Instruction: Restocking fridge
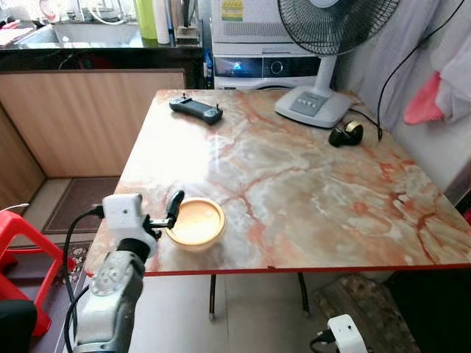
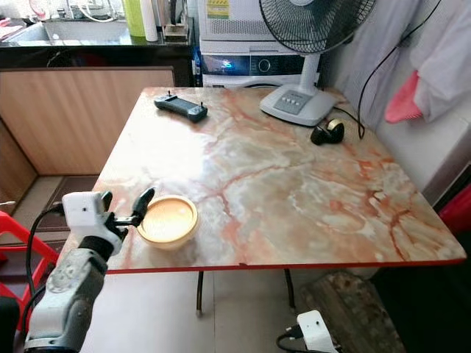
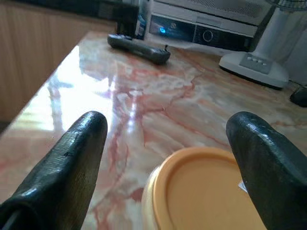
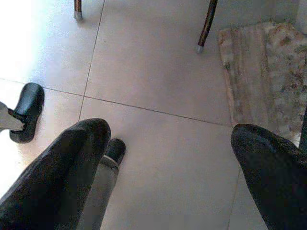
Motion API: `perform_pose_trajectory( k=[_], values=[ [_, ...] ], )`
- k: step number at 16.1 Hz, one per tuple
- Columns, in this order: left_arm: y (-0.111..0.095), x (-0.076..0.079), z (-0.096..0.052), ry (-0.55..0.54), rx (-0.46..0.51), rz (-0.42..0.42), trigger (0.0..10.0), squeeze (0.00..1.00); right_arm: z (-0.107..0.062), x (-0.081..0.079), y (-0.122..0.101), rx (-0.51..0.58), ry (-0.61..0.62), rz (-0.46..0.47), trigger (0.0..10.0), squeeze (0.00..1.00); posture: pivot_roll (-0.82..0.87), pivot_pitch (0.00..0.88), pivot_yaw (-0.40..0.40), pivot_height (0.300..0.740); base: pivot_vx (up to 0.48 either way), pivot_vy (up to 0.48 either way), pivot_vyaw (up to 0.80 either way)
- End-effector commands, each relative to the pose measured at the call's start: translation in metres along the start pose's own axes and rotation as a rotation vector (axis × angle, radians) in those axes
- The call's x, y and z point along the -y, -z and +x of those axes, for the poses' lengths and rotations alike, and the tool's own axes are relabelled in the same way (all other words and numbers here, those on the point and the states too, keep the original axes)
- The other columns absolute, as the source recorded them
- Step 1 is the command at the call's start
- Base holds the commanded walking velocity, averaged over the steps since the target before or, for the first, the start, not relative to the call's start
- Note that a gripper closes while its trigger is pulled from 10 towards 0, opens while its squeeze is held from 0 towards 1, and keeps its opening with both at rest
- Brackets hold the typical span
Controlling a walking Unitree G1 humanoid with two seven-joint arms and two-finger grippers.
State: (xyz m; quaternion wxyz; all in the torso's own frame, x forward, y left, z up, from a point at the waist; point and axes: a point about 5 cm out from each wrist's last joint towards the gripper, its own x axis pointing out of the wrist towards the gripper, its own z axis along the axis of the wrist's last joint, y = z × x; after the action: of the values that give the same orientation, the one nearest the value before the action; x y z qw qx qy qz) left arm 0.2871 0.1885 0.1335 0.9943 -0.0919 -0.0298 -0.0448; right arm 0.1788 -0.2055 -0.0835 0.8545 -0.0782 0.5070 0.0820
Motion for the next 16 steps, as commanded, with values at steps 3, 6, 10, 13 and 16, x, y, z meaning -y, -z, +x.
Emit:
perform_pose_trajectory(
  k=[3,6,10,13,16],
  values=[
    [-0.004,0.003,0.011,0.076,-0.019,-0.093,10.0,1.00,0.000,0.002,-0.001,-0.002,0.001,-0.011,10.0,0.00,0.10,0.000,-0.048,0.740,0.000,0.000,0.00],
    [0.000,0.005,0.016,0.147,-0.073,-0.084,10.0,1.00,-0.001,0.003,0.000,-0.001,0.008,-0.010,10.0,0.00,0.08,0.000,-0.046,0.740,0.000,0.000,0.00],
    [0.007,-0.004,0.012,0.125,-0.111,-0.085,10.0,0.00,-0.001,0.005,-0.001,-0.002,0.011,-0.017,10.0,0.00,0.08,0.000,-0.054,0.740,0.000,0.000,0.00],
    [0.004,-0.014,0.011,0.094,-0.104,-0.092,10.0,0.00,-0.001,0.006,-0.002,0.002,0.011,-0.025,10.0,0.00,0.09,0.000,-0.057,0.740,0.000,0.000,0.00],
    [0.004,-0.016,0.010,0.104,-0.104,-0.156,10.0,0.00,-0.001,0.006,-0.002,0.001,0.011,-0.027,10.0,0.00,0.09,0.000,-0.057,0.740,0.000,0.000,0.00]
  ],
)
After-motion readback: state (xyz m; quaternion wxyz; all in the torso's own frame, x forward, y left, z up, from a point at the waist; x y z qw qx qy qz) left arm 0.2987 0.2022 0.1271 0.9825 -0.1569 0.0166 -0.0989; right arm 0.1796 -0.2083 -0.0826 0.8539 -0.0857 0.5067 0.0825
